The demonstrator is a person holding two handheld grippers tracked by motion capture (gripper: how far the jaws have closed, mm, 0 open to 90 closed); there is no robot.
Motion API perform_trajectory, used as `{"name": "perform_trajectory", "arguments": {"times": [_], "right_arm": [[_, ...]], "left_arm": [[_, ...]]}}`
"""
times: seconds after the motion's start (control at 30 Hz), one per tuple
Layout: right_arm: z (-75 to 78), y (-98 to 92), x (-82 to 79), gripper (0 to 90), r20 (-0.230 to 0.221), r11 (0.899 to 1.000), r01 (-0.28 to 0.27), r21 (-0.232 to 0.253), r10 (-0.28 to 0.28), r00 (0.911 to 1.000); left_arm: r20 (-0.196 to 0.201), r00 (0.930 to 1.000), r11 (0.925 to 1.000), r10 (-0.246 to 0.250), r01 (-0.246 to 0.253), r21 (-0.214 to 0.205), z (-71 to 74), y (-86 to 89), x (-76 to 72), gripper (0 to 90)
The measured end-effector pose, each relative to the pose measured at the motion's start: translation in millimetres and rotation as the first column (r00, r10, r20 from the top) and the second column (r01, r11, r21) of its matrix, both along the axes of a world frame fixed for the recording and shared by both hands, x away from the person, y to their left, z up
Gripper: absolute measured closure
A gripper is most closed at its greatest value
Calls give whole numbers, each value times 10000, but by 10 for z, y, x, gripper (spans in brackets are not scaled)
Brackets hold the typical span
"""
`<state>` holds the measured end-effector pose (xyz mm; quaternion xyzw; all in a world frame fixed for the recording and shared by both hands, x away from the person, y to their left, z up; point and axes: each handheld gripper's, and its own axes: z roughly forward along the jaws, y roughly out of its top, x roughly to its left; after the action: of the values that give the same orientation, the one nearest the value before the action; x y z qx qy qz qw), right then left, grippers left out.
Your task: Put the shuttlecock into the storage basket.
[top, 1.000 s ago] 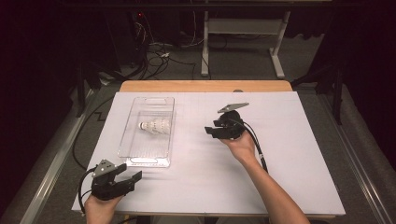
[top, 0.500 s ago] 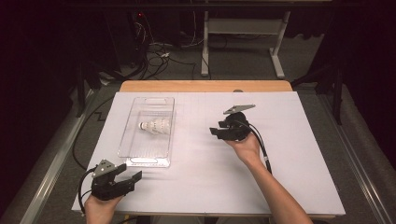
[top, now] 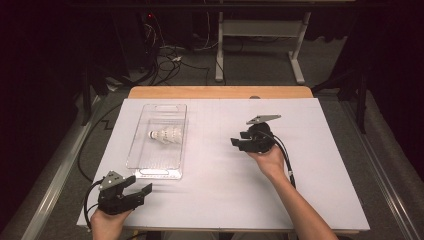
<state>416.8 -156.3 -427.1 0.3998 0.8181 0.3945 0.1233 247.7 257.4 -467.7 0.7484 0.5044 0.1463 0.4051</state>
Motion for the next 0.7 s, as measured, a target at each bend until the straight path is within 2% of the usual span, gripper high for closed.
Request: {"name": "perform_trajectory", "arguments": {"times": [0.7], "right_arm": [[-58, -176, -60, 509, -99, 9997, 242, 69, -242, 9997]], "left_arm": [[-7, 10000, 10000, 4, -4, 6, -1, -1, 1, 302]]}}
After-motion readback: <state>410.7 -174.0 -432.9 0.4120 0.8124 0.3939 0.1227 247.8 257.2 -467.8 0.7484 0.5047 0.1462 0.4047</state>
